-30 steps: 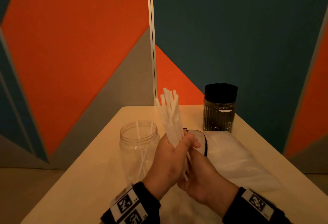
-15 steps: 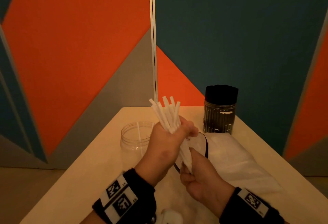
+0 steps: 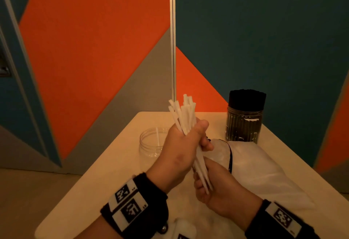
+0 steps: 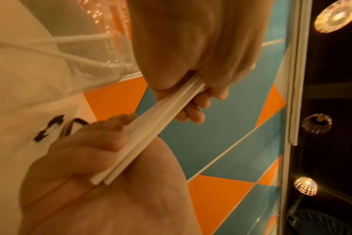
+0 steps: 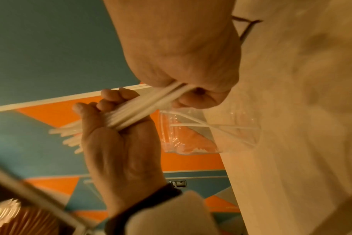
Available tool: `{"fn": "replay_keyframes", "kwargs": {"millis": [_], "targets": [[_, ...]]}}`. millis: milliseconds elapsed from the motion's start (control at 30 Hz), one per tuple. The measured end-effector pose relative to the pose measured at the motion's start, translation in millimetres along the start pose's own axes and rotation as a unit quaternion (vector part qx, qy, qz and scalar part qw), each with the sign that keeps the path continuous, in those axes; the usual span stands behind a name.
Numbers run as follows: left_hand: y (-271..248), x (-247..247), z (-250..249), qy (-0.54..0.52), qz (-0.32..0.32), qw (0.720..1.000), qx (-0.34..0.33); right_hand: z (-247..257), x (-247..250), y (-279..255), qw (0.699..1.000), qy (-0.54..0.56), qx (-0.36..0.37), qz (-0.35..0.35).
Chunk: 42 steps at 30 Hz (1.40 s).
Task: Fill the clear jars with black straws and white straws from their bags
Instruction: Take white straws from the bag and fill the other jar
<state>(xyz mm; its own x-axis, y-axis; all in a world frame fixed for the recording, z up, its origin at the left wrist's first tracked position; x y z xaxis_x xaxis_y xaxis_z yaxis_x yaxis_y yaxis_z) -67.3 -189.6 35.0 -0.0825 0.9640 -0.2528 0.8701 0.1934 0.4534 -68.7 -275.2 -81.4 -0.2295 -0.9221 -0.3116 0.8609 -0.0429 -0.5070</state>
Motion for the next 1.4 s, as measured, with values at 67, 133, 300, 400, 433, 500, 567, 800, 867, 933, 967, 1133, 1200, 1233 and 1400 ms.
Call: {"fn": "replay_keyframes", "kwargs": {"millis": [67, 133, 300, 400, 433, 500, 567, 800, 867, 933, 967, 1133, 1200, 1233, 1400], "targets": [[14.5, 11.5, -20.3, 0.002, -0.020, 0.999, -0.029, 21.8, -4.1, -1.5, 0.988, -0.065, 0.134, -0.031], [33.0, 27.5, -44.0, -0.017, -0.050, 0.997, -0.061, 52.2, -9.9, -12.7, 0.935, -0.146, 0.317, -0.063], [75.2, 66.8, -81.3, -0.075, -0.116, 0.983, -0.121, 74.0, -49.5, -36.2, 0.713, -0.371, 0.595, 0.009], [87.7, 87.4, -70.0, -0.033, -0.158, 0.979, -0.123, 64.4, -59.6, -28.8, 0.684, -0.420, 0.596, 0.014], [87.9, 93.4, -60.9, -0.003, -0.168, 0.978, -0.119, 62.2, -60.7, -26.7, 0.686, -0.423, 0.592, 0.012], [85.1, 102.5, -38.1, 0.071, -0.172, 0.977, -0.108, 58.4, -61.1, -23.8, 0.686, -0.419, 0.594, 0.011], [80.6, 107.6, -13.1, 0.137, -0.148, 0.976, -0.079, 56.1, -60.0, -21.2, 0.685, -0.413, 0.600, 0.007], [78.2, 122.0, 3.7, 0.227, -0.166, 0.958, -0.057, 54.5, -59.3, -17.2, 0.683, -0.411, 0.604, 0.022], [73.6, 116.7, -8.6, 0.273, -0.176, 0.940, -0.103, 53.9, -57.9, -17.4, 0.694, -0.414, 0.589, 0.025], [63.1, 108.4, -28.8, 0.301, -0.189, 0.918, -0.179, 55.8, -52.7, -18.8, 0.700, -0.417, 0.580, 0.021], [55.7, 102.1, -40.3, 0.308, -0.192, 0.905, -0.221, 58.2, -47.9, -19.3, 0.699, -0.420, 0.579, 0.015], [13.3, 49.8, -68.0, 0.277, -0.129, 0.905, -0.297, 80.9, 12.6, -8.3, 0.703, -0.458, 0.540, -0.072], [1.6, 24.2, -50.2, 0.324, -0.079, 0.907, -0.257, 84.0, 47.9, 1.6, 0.709, -0.483, 0.504, -0.103], [-2.6, 11.5, -33.7, 0.380, -0.041, 0.896, -0.226, 81.8, 64.2, 7.3, 0.713, -0.496, 0.481, -0.118], [-15.4, -39.9, 66.8, 0.619, 0.236, 0.738, -0.126, 41.7, 108.9, 42.5, 0.698, -0.607, 0.333, -0.183]]}}
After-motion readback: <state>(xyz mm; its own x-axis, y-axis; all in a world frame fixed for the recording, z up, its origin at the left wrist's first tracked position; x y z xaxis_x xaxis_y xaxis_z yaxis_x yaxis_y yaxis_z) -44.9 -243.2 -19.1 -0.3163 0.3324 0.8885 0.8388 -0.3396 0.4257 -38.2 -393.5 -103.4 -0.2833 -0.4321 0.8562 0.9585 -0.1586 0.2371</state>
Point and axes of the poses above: each hand's wrist, its own y-axis towards the middle knuckle, its own x-axis out of the back of the hand, z = x × y, the point moved 7 cm from there along y, towards the middle knuckle, and after that the axes turned 14 degrees about -z, right-handed, at the moved point
